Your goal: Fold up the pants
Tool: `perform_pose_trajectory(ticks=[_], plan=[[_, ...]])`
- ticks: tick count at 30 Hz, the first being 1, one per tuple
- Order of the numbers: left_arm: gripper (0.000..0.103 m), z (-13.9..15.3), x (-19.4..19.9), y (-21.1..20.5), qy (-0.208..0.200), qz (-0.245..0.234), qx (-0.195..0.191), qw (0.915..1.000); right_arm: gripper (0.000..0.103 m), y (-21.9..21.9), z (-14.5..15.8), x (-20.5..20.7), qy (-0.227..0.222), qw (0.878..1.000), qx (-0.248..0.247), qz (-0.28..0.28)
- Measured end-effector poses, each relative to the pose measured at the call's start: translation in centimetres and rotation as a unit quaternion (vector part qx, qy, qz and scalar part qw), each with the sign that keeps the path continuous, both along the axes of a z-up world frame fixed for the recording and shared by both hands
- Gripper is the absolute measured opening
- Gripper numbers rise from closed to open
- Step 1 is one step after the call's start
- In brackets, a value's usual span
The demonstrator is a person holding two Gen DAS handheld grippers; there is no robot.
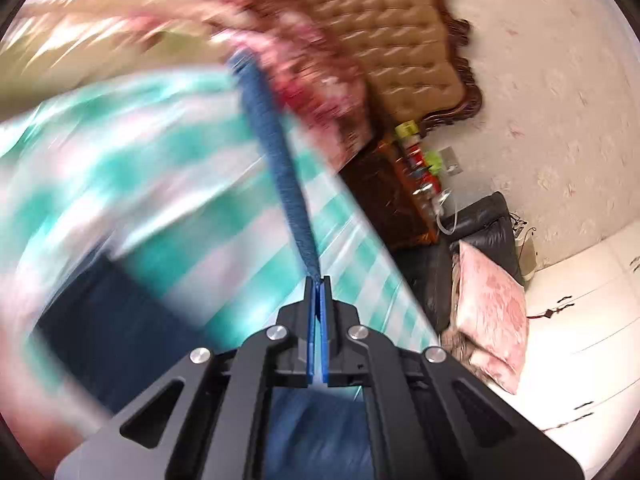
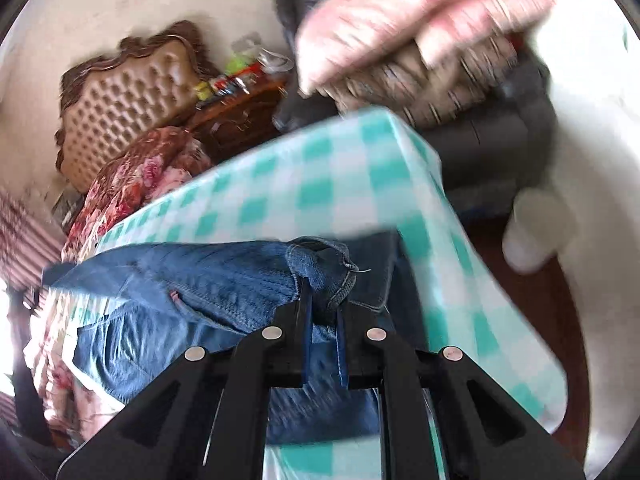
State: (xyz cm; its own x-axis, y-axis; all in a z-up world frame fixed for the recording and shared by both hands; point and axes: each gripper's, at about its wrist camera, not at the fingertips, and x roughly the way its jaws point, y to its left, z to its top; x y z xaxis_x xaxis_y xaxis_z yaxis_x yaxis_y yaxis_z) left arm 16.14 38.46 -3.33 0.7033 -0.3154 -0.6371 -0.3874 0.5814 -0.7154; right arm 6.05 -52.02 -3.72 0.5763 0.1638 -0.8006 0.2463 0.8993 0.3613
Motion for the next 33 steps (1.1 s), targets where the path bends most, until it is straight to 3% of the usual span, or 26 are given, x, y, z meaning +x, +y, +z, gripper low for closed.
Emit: perform_pose_trajectory(ticks=[2, 3, 4, 6, 9, 14, 15, 18, 23, 25, 26, 28, 30, 32, 33], plan=[[0.001, -5.0, -4.7, 0.2, 0.042, 0.008, -0.014, 0.9990, 0.015, -0.2, -3.4, -1.0, 0.059, 0.998, -0.006, -0.012], [0.001, -7.1, -6.3, 0.6, 0.057, 0.011, -0.027, 0.9980, 0.023, -0.5, -5.2, -1.8, 0.078, 0.997, 0.011, -0.020], [0.001, -10.1, -8.2, 0.7, 0.076, 0.019, -0.049, 0.9957, 0.028, -0.6, -6.2, -2.4, 0.088, 0.995, 0.021, -0.031], [0.001, -12.4, -10.6, 0.6, 0.069, 0.027, -0.064, 0.9952, 0.031, -0.9, -7.1, -4.0, 0.086, 0.994, 0.039, -0.053], [0.001, -12.4, -11.9, 0.2, 0.039, 0.026, -0.064, 0.9968, 0.043, -1.2, -6.5, -6.1, 0.064, 0.990, 0.080, -0.096], [0.001, -11.7, -11.4, -0.1, 0.026, 0.017, -0.056, 0.9979, 0.048, -1.1, -6.1, -7.2, 0.028, 0.979, 0.154, -0.130], [0.001, -11.7, -11.3, -0.1, 0.024, 0.016, -0.057, 0.9980, 0.053, -0.3, -6.0, -7.0, 0.027, 0.978, 0.160, -0.130], [0.001, -11.9, -10.7, 0.1, 0.021, 0.018, -0.064, 0.9976, 0.054, 0.7, -6.3, -6.2, 0.034, 0.978, 0.164, -0.128], [0.001, -13.3, -11.6, 1.2, 0.013, 0.029, -0.094, 0.9951, 0.054, 0.8, -7.3, -5.4, 0.049, 0.977, 0.145, -0.147], [0.002, -13.5, -11.7, 1.4, 0.007, 0.033, -0.106, 0.9938, 0.044, 1.1, -7.0, -5.1, 0.047, 0.980, 0.126, -0.149], [0.007, -13.8, -11.7, 1.4, 0.007, 0.033, -0.111, 0.9932, 0.028, 1.3, -7.0, -4.9, 0.050, 0.980, 0.122, -0.147], [0.015, -13.9, -11.8, 1.5, 0.006, 0.036, -0.113, 0.9929, 0.024, 1.6, -6.9, -4.5, 0.058, 0.981, 0.115, -0.147], [0.031, -14.1, -11.5, 1.5, 0.011, 0.040, -0.117, 0.9923, 0.018, 1.9, -6.7, -4.2, 0.060, 0.983, 0.098, -0.140], [0.031, -14.5, -11.0, 1.7, 0.022, 0.041, -0.120, 0.9917, 0.014, 2.0, -6.4, -3.8, 0.061, 0.985, 0.090, -0.136], [0.008, -14.7, -10.6, 1.9, 0.031, 0.042, -0.120, 0.9915, 0.012, 2.0, -6.2, -3.6, 0.062, 0.985, 0.086, -0.134]])
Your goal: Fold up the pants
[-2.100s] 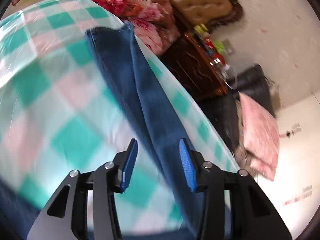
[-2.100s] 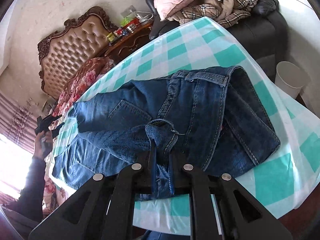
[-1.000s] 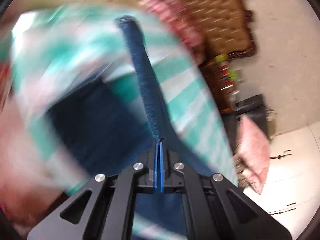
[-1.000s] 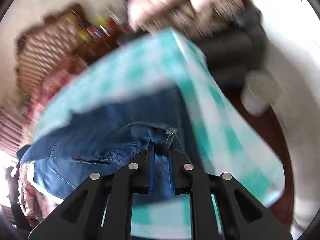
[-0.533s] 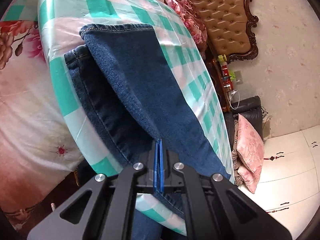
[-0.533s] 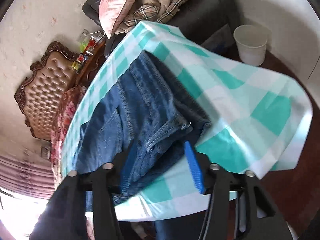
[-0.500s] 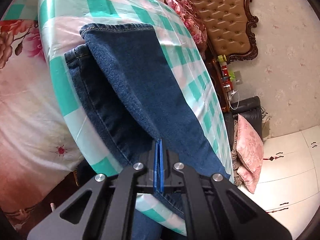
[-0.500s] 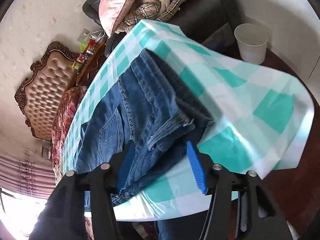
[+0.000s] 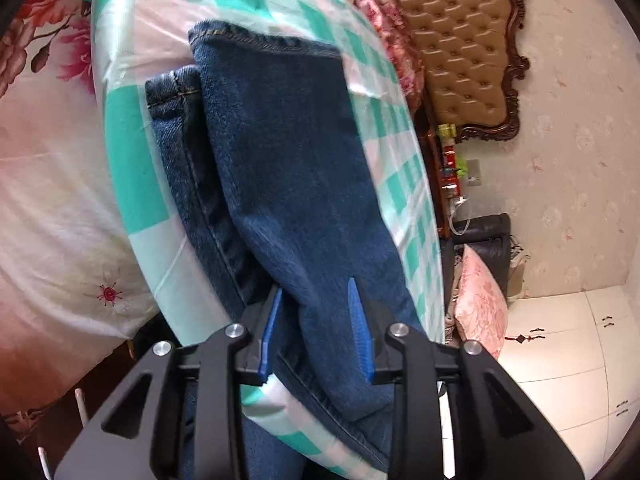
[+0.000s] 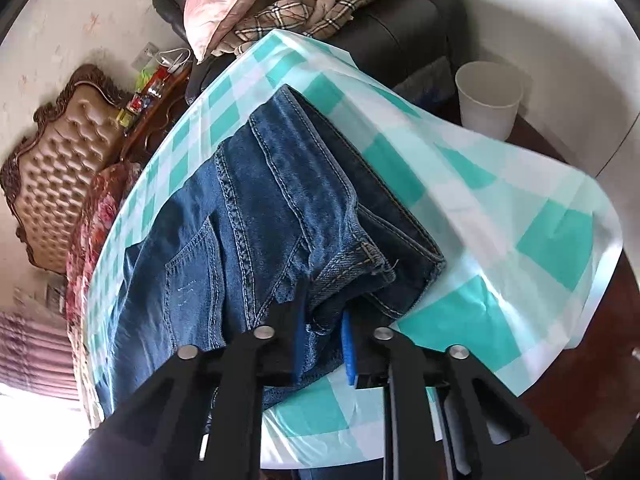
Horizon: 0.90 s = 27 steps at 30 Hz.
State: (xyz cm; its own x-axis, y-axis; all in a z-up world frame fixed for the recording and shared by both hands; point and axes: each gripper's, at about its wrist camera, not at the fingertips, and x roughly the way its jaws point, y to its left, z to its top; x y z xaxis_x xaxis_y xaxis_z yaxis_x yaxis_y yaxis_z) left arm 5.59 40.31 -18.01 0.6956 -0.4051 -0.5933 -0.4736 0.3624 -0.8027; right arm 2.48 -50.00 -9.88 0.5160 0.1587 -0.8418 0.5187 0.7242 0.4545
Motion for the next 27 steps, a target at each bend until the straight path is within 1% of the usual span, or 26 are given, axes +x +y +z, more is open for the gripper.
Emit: perform_pose_trajectory(ticks=[1, 3, 4, 5, 6, 7, 8, 9, 10, 11, 12, 14, 15, 17, 18, 19, 20, 22, 23, 25, 27], plan=[[0.003, 0.1, 0.5, 0.2, 0.011, -0.001, 0.011, 0.9999, 0.012, -0.1, 0.4, 0.2, 0.000, 1.000, -0.002, 0.001], [0.002, 1.6, 0.6, 0.5, 0.004, 0.004, 0.025, 0.9997, 0.010, -0.6, 3.1, 0.1, -0.029, 1.000, 0.008, 0.003], [0.002, 3.2, 0.2, 0.4, -0.002, 0.007, 0.040, 0.9992, 0.010, -0.8, 4.4, -0.1, -0.043, 0.999, 0.011, 0.005], [0.001, 4.0, -0.2, 0.3, 0.004, 0.013, 0.050, 0.9987, 0.010, -1.1, 6.0, -0.6, -0.056, 0.998, -0.004, 0.005], [0.001, 4.2, -0.9, 0.1, 0.013, 0.016, 0.047, 0.9987, 0.009, -1.2, 6.5, -0.8, -0.054, 0.998, -0.024, 0.004], [0.001, 3.8, -1.3, 0.0, 0.024, 0.013, 0.049, 0.9984, 0.009, -1.2, 6.2, -0.9, -0.041, 0.998, -0.042, 0.008], [0.001, 2.7, -1.4, -0.3, 0.044, 0.005, 0.056, 0.9974, 0.009, -1.5, 5.2, -0.8, -0.022, 0.999, -0.045, 0.010], [0.001, 1.5, -1.5, -0.2, 0.058, 0.005, 0.048, 0.9972, 0.009, -1.8, 3.1, -0.5, 0.008, 0.999, -0.036, 0.011], [0.001, 0.5, -1.6, 0.0, 0.063, 0.008, 0.037, 0.9973, 0.010, -2.0, 1.7, -0.2, 0.025, 0.999, -0.033, 0.012], [0.001, 0.1, -1.7, 0.2, 0.059, 0.011, 0.031, 0.9977, 0.009, -2.1, 0.5, 0.1, 0.035, 0.999, -0.032, 0.016], [0.001, 0.0, -1.6, 0.2, 0.052, 0.011, 0.031, 0.9981, 0.010, -2.0, -0.4, 0.4, 0.044, 0.998, -0.042, 0.019], [0.001, 0.7, -1.3, -0.1, 0.045, 0.003, 0.050, 0.9978, 0.010, -1.6, -0.6, 0.4, 0.041, 0.997, -0.058, 0.024], [0.001, 1.0, -1.3, -0.2, 0.042, 0.002, 0.054, 0.9977, 0.010, -1.5, 0.0, 0.1, 0.026, 0.997, -0.062, 0.024], [0.001, 1.5, -1.4, -0.1, 0.018, 0.003, 0.049, 0.9986, 0.010, -1.2, 1.2, -0.5, -0.001, 0.997, -0.073, 0.024], [0.001, 1.6, -1.3, -0.3, 0.017, -0.001, 0.057, 0.9983, 0.010, -0.8, 1.8, -0.8, -0.014, 0.996, -0.089, 0.029], [0.001, 1.2, -1.2, -0.4, 0.024, -0.003, 0.061, 0.9978, 0.010, -0.6, 1.8, -0.6, -0.014, 0.994, -0.102, 0.033], [0.001, 0.6, -1.1, -0.4, 0.035, -0.005, 0.059, 0.9976, 0.009, -0.4, 1.5, -0.2, -0.003, 0.993, -0.112, 0.036], [0.001, -0.5, -1.1, 0.0, 0.035, 0.001, 0.034, 0.9988, 0.010, -0.5, -0.4, 0.5, 0.030, 0.993, -0.106, 0.033], [0.001, -0.6, -1.3, 0.2, 0.031, 0.001, 0.029, 0.9991, 0.010, -0.5, -0.4, 0.2, 0.028, 0.993, -0.108, 0.032], [0.004, -0.5, -1.6, 0.5, 0.028, 0.000, 0.031, 0.9991, 0.010, -0.5, -0.1, -0.1, 0.019, 0.993, -0.110, 0.030], [0.005, -0.6, -1.8, 1.1, 0.023, 0.008, 0.024, 0.9994, 0.010, -0.6, -0.7, 0.1, 0.028, 0.993, -0.111, 0.030]])
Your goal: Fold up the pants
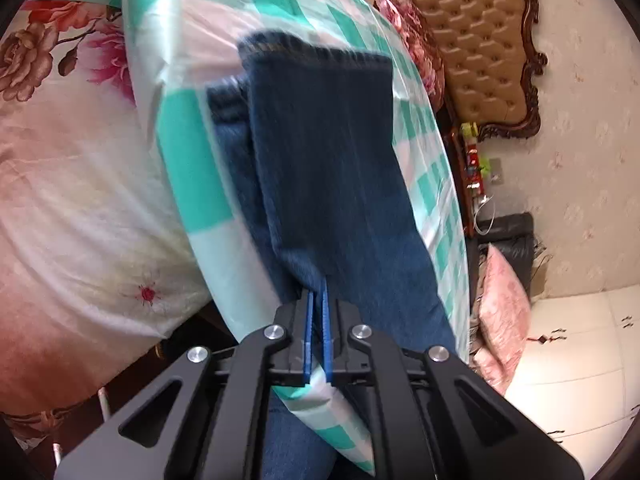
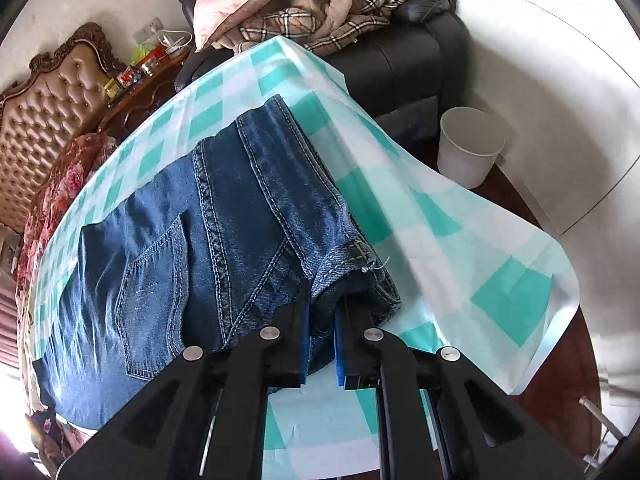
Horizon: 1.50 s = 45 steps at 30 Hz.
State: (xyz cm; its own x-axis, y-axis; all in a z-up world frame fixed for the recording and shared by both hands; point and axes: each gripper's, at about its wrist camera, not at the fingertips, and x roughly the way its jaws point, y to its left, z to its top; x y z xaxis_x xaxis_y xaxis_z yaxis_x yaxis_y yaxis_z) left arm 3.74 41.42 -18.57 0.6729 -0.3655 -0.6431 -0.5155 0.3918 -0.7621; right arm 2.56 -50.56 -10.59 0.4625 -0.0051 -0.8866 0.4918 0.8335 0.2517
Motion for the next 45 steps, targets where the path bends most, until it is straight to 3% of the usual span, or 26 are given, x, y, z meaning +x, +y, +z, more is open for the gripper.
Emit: perform_pose_trajectory(ticks=[6, 7, 9, 11, 13, 14, 15, 18, 20, 21, 23, 24, 28, 30, 33, 34, 35, 37, 40, 42, 45], plan=[[0.004, 0.7, -0.3, 3.5, 0.007, 0.041, 0.022, 0.9989, 0.008, 0.2, -0.2, 0.0, 0.006, 1.000, -0.016, -0.001], [0.005, 1.4, -0.8, 3.9, 0.015, 0.051, 0.048, 0.9974, 0.008, 0.3, -0.1, -0.1, 0.007, 1.000, -0.020, -0.001], [0.032, 2.7, -2.0, 4.7, 0.033, 0.082, 0.096, 0.9914, 0.009, 0.2, -0.1, -0.4, 0.002, 1.000, -0.017, -0.003], [0.033, 4.6, -2.7, 4.6, 0.037, 0.107, 0.167, 0.9794, 0.014, -0.1, 0.1, -0.9, -0.002, 1.000, -0.007, -0.008], [0.033, 6.9, -1.9, 2.5, 0.020, 0.080, 0.246, 0.9658, 0.027, -0.6, 1.2, -1.8, -0.013, 1.000, -0.008, -0.025], [0.033, 7.9, -1.3, 1.0, 0.006, 0.059, 0.280, 0.9581, 0.045, -0.9, 1.9, -2.3, -0.016, 0.999, -0.024, -0.041], [0.035, 9.0, -0.4, -0.9, -0.010, 0.032, 0.318, 0.9474, 0.051, -1.2, 3.2, -3.1, -0.017, 0.995, -0.066, -0.067], [0.044, 11.8, 2.9, -9.2, -0.072, -0.079, 0.437, 0.8929, 0.051, -1.5, 5.9, -4.1, -0.023, 0.985, -0.135, -0.103], [0.047, 12.5, 5.6, -15.0, -0.109, -0.141, 0.482, 0.8578, 0.051, 0.0, 7.2, -2.6, -0.038, 0.983, -0.164, -0.068], [0.051, 12.6, 6.9, -18.3, -0.135, -0.181, 0.491, 0.8412, 0.051, 2.1, 7.4, -0.6, -0.047, 0.985, -0.166, -0.015], [0.052, 12.3, 8.6, -23.4, -0.165, -0.238, 0.490, 0.8222, 0.051, 5.8, 7.3, 2.7, -0.059, 0.981, -0.173, 0.059], [0.052, 11.9, 9.9, -27.1, -0.180, -0.279, 0.486, 0.8087, 0.051, 8.8, 6.9, 5.2, -0.062, 0.975, -0.180, 0.111], [0.048, 9.5, 13.3, -37.2, -0.198, -0.407, 0.433, 0.7796, 0.044, 18.7, 4.3, 12.5, -0.068, 0.946, -0.180, 0.262], [0.034, 8.2, 14.9, -40.5, -0.193, -0.438, 0.433, 0.7636, 0.039, 22.6, 2.5, 15.4, -0.060, 0.931, -0.182, 0.310], [0.027, 6.5, 17.6, -42.0, -0.181, -0.456, 0.421, 0.7630, 0.039, 25.1, 0.6, 18.5, -0.056, 0.927, -0.182, 0.324], [0.026, 5.5, 18.5, -42.1, -0.170, -0.458, 0.432, 0.7581, 0.039, 25.0, -0.1, 19.4, -0.051, 0.928, -0.186, 0.320], [0.024, 4.9, 19.4, -41.7, -0.158, -0.452, 0.442, 0.7585, 0.039, 24.8, -0.8, 20.2, -0.048, 0.930, -0.186, 0.314], [0.025, 4.2, 20.8, -40.5, -0.143, -0.430, 0.442, 0.7744, 0.041, 24.0, -1.1, 20.9, -0.066, 0.938, -0.162, 0.300], [0.026, 4.1, 23.0, -36.6, -0.098, -0.366, 0.456, 0.8050, 0.042, 23.2, -1.5, 21.8, -0.074, 0.944, -0.149, 0.286], [0.024, 4.7, 23.3, -33.8, -0.085, -0.327, 0.444, 0.8299, 0.041, 23.4, -1.3, 22.1, -0.075, 0.944, -0.152, 0.282], [0.025, 6.8, 21.0, -33.4, -0.124, -0.335, 0.426, 0.8312, 0.042, 22.5, 0.8, 20.5, -0.110, 0.948, -0.158, 0.255]])
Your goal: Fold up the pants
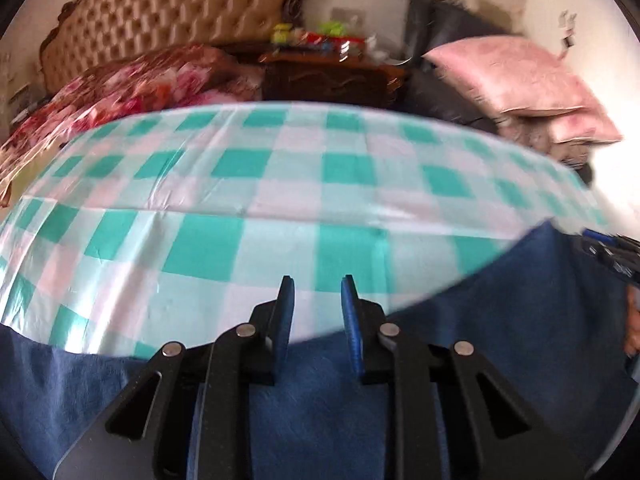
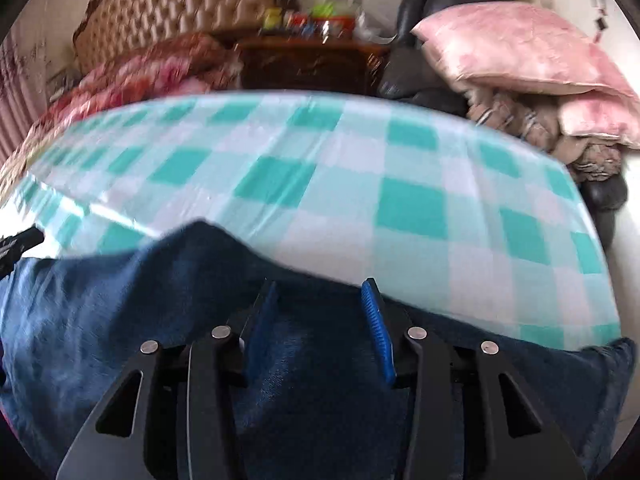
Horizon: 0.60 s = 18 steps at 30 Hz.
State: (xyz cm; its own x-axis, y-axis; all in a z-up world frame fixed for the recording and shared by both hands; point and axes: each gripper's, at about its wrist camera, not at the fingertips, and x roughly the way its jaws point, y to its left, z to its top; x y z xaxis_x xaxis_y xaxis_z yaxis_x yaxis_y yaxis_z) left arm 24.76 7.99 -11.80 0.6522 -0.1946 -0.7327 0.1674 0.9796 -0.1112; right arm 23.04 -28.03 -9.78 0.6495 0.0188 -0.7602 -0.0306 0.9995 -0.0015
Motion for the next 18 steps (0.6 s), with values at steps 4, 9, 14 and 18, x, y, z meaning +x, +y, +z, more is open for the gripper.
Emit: perform_pose_trajectory(ticks=[4, 9, 14, 18], plan=[[0.029, -0.5, -2.9, -1.4, 0.023, -0.068, -0.027, 0.9971, 0.043, -3.8, 1.5, -3.0, -0.016, 0.999, -0.016, -0.042], [0.027, -2.2, -1.7, 3.4, 0.052, -0.025, -0.044, 0.9974, 0.034, -10.5, 0.3, -4.1, 0.015, 0.995, -0.010, -0.098], [0.038, -2.1, -0.7, 11.4, 0.055, 0.080, -0.002, 0.9953, 0.029, -11.5, 0.0, -3.9, 0.011, 0.995, -0.011, -0.098], [0.038, -2.1, -0.5, 20.2, 0.070, 0.198, 0.050, 0.9765, 0.030, -11.4, 0.3, -4.2, 0.011, 0.993, -0.008, -0.115]])
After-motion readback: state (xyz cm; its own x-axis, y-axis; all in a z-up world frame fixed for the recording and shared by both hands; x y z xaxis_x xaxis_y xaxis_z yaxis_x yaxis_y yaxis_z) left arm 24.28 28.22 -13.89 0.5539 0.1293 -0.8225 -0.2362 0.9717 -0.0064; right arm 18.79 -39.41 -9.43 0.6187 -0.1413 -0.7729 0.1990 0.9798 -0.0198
